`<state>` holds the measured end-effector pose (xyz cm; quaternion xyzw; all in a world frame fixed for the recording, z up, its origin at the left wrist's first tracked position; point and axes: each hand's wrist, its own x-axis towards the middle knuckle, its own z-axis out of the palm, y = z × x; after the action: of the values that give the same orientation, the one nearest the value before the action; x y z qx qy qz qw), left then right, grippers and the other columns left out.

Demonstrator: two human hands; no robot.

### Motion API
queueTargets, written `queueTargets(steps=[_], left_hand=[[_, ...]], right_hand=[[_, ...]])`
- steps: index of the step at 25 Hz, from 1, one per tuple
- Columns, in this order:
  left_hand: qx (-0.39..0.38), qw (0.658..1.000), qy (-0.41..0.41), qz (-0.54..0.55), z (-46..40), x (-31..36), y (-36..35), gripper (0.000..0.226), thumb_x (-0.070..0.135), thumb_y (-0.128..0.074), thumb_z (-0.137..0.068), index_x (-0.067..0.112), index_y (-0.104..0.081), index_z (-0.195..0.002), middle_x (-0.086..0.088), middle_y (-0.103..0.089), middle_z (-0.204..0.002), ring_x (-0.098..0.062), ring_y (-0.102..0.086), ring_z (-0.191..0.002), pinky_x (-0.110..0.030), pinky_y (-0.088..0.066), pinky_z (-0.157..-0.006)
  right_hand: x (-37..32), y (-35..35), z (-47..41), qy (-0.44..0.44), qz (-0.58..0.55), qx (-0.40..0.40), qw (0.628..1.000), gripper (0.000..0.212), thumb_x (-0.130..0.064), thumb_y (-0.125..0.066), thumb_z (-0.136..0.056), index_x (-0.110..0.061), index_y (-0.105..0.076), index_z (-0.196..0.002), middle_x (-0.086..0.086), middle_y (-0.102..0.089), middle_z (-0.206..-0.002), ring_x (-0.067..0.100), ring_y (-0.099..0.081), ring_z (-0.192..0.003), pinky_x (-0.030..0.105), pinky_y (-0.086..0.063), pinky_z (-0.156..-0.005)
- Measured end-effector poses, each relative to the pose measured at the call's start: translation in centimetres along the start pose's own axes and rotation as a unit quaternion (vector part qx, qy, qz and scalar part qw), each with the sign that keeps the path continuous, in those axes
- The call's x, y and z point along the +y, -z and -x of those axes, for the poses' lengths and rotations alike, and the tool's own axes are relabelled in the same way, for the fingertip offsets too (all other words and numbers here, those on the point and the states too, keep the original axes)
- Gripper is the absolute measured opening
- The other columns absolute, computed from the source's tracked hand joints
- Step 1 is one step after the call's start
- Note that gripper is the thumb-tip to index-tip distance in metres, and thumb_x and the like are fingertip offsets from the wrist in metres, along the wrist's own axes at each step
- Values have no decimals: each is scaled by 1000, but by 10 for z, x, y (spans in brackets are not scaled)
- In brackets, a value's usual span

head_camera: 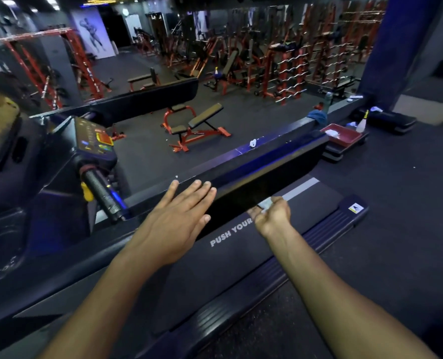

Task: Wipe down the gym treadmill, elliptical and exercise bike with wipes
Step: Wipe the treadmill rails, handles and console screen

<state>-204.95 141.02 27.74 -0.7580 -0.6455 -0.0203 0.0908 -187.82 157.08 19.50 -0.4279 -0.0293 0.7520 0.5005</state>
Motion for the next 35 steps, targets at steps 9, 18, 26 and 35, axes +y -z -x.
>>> queueTargets(steps=[9, 18, 26, 35], left_hand=[[-32, 998, -49, 27, -146, 60, -9, 72, 48, -37, -106, 26, -1, -163, 8, 2, -170, -7, 1, -156, -28, 4, -125], [-12, 997, 28, 67, -235, 98, -29, 69, 49, -40, -104, 28, -10, -163, 17, -1, -166, -1, -8, -151, -18, 0, -117], [12, 983, 165, 78, -244, 111, -36, 63, 64, -16, -104, 35, -24, -160, 15, -34, -162, -12, -38, -146, -34, -40, -115], [-67, 949, 308, 15, -269, 130, -24, 63, 73, -12, -100, 40, -49, -139, 17, -66, -118, -16, -69, -100, -39, -58, -64]], right_hand=[[-136, 13, -91, 73, -20, 10, 997, 18, -8, -38, -105, -6, -53, -96, 14, -63, -89, 29, -66, -79, 54, -56, -91], [-220, 16, -127, 195, 201, -182, 943, 32, -12, -38, -107, -7, -67, -118, 10, -72, -115, 19, -69, -108, 29, -55, -95], [-246, 22, -170, 199, 273, -227, 914, 34, -20, -40, -108, -7, -72, -109, 7, -75, -94, 16, -68, -77, 28, -57, -74], [-251, -6, -227, 139, 470, -409, 770, 28, -19, -47, -106, -15, -73, -98, -9, -72, -86, 2, -65, -79, 16, -50, -68]])
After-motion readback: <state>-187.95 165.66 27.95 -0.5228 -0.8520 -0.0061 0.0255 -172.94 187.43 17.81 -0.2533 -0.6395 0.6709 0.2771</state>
